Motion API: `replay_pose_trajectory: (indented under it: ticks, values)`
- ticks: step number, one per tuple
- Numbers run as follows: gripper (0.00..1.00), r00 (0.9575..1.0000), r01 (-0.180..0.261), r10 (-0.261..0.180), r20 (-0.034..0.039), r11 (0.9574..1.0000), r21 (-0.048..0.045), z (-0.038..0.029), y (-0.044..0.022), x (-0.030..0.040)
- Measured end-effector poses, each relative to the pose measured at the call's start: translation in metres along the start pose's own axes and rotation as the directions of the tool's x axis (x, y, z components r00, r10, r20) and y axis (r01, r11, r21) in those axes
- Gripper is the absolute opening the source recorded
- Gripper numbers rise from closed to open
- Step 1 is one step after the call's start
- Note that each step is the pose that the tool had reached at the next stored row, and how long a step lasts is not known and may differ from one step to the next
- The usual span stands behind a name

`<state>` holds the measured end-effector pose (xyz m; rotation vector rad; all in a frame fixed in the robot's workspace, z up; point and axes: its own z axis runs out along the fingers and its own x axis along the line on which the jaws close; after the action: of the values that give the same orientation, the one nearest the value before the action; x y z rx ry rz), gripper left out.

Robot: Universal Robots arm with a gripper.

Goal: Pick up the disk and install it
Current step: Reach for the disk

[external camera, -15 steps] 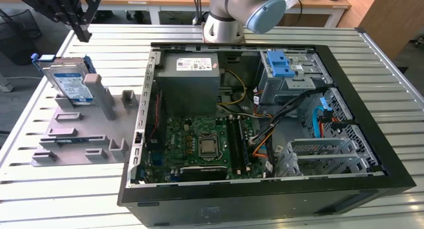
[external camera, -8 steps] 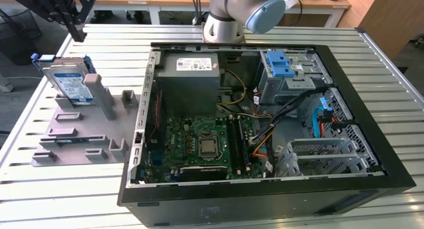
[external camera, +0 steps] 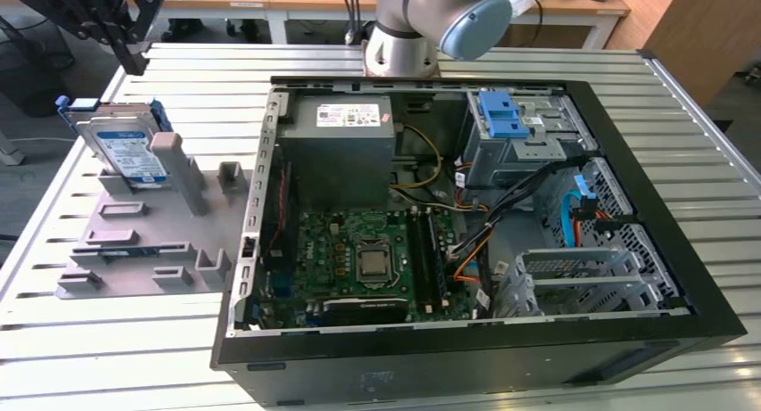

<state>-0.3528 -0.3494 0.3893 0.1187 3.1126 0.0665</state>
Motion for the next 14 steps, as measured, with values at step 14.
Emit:
replay_pose_trajectory:
  ticks: [14]
  values:
    - [0.11, 1.0000, 0.000, 0.000, 0.0001, 1.0000, 0.0000, 0.0002, 0.0006, -0.0065]
